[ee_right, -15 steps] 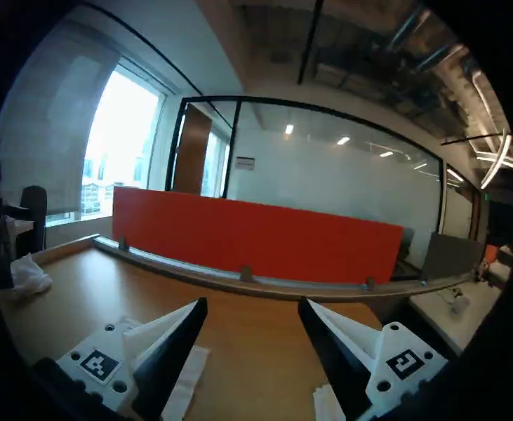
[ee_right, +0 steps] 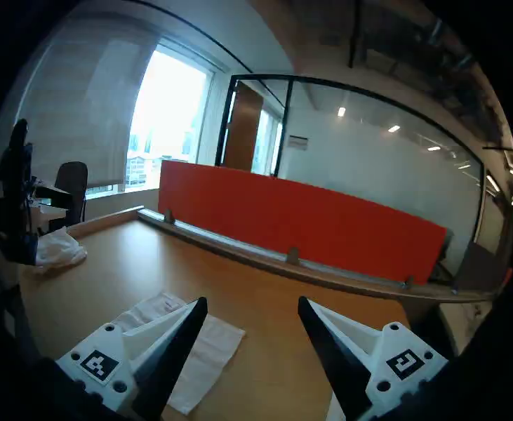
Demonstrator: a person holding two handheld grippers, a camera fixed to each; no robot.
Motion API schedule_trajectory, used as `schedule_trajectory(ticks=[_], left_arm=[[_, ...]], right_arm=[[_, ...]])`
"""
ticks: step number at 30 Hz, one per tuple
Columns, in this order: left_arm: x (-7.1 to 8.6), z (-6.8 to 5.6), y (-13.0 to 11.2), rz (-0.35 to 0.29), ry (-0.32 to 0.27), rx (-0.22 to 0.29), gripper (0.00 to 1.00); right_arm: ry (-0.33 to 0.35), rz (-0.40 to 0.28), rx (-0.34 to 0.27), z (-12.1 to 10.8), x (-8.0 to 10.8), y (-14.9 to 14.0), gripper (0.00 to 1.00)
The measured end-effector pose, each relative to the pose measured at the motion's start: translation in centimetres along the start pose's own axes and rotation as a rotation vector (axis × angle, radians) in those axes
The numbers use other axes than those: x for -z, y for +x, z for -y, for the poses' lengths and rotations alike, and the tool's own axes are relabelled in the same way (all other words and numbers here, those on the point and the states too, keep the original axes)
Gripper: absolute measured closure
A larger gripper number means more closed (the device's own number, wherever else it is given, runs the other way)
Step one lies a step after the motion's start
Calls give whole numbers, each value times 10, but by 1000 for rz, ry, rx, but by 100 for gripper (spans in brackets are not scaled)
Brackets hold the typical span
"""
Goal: Fold towel
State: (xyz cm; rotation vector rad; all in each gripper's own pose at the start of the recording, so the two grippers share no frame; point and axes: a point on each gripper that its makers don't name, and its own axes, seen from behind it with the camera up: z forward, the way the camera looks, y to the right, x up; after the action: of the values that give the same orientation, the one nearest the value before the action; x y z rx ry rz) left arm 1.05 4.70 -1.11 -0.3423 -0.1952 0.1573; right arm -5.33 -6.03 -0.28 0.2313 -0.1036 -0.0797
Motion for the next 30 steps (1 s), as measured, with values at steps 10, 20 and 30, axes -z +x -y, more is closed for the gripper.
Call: schedule_trajectory(ticks=[10, 20, 30], left_arm=[[-5, -15, -21, 44, -53, -41, 3], [-10, -27, -46, 66, -78, -42, 3], [-17, -46, -78, 110, -126, -44, 3]], right_arm=[[86, 51, 28, 25, -6, -15, 0], [131, 100, 44, 41, -9, -41, 0], [170, 157, 54, 55, -15, -74, 0]])
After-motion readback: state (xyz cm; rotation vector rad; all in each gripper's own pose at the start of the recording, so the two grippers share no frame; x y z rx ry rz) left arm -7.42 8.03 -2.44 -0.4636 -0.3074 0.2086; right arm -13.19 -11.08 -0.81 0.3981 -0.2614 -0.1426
